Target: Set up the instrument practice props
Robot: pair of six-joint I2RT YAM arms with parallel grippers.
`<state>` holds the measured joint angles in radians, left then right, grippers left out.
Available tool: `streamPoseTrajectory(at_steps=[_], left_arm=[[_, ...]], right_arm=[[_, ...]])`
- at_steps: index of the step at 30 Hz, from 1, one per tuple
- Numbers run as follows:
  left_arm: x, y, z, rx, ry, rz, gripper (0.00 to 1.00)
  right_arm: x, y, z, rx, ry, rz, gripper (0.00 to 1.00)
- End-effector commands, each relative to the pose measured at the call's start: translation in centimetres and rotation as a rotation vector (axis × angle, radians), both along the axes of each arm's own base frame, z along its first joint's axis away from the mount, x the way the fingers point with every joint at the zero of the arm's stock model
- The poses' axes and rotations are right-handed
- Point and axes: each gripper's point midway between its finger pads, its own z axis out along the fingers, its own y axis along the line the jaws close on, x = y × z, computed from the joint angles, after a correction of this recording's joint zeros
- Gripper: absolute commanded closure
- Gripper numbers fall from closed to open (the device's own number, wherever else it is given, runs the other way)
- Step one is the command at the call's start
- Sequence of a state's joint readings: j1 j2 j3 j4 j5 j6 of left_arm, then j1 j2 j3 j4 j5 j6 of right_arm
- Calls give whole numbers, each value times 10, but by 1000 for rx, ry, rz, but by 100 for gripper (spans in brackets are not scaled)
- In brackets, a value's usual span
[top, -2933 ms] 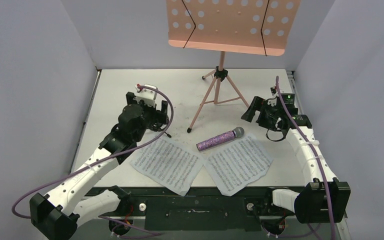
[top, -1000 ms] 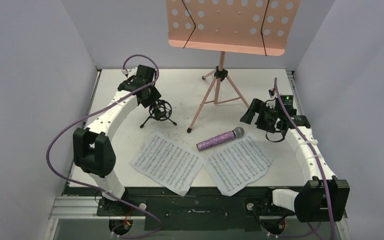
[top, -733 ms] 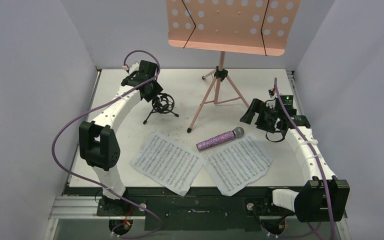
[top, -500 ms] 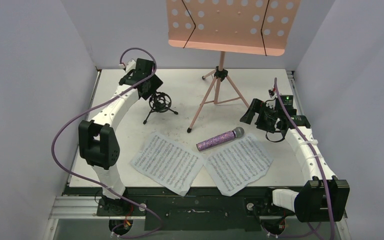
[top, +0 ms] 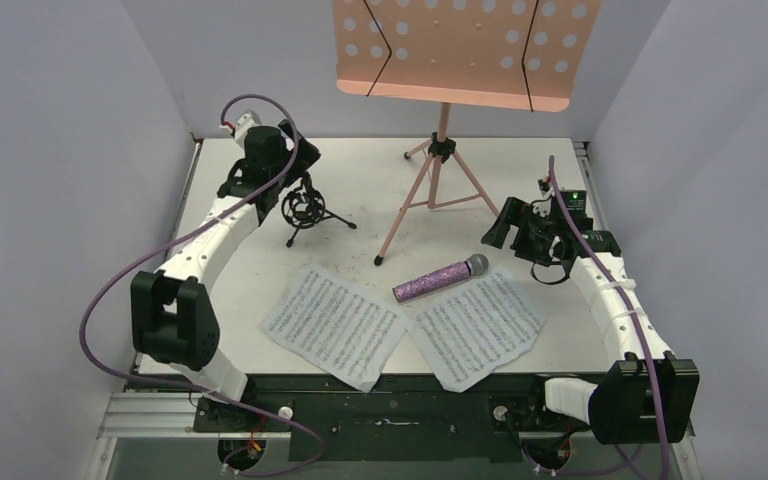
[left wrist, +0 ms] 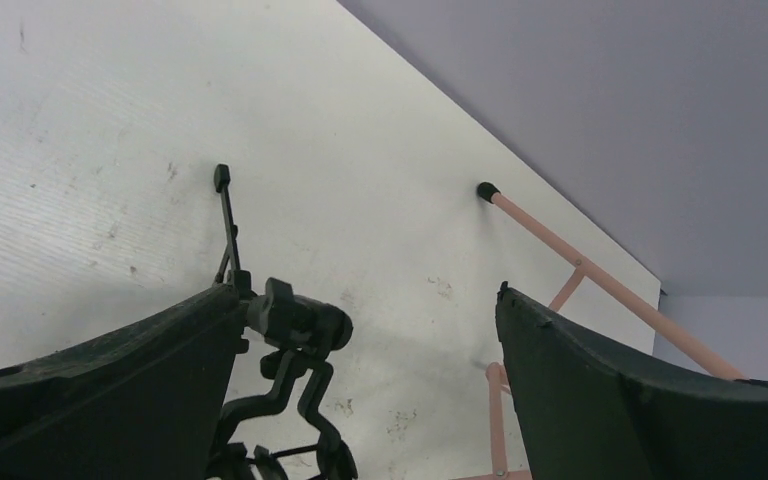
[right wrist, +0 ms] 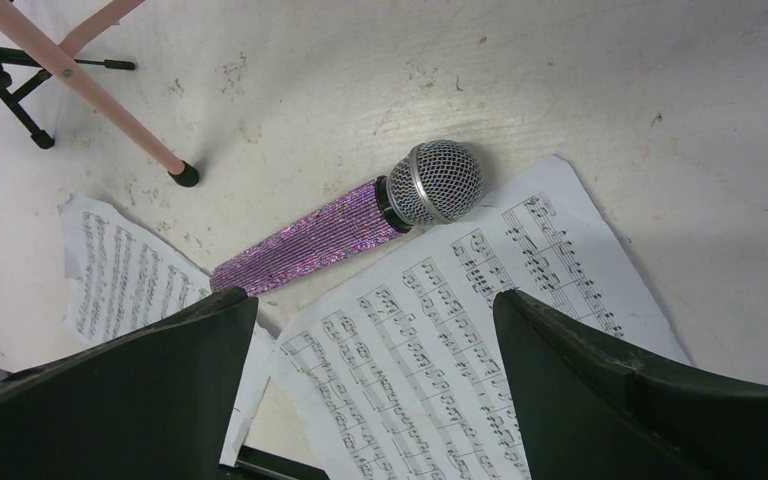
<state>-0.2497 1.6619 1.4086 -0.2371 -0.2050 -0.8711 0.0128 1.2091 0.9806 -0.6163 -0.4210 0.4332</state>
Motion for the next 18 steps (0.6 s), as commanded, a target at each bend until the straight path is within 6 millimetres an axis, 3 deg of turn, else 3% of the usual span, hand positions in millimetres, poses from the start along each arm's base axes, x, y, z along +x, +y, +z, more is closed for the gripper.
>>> streamPoseTrajectory(at_steps=[1,6,12,18], left_arm=[[-13,30,67,84,-233,12,4],[-56,63,51,208,-213,22,4],[-114,79,4,301,-117,-14,4],[-174,90,-44,264,1,13,4]], right_arm=[[8,-15,3,-57,-8,-55,8],[3,-16,-5,-58,15,-61,8],[3,-13,-10,-46,27,-54,8],[2,-12,-15,-39,41,-49,8]])
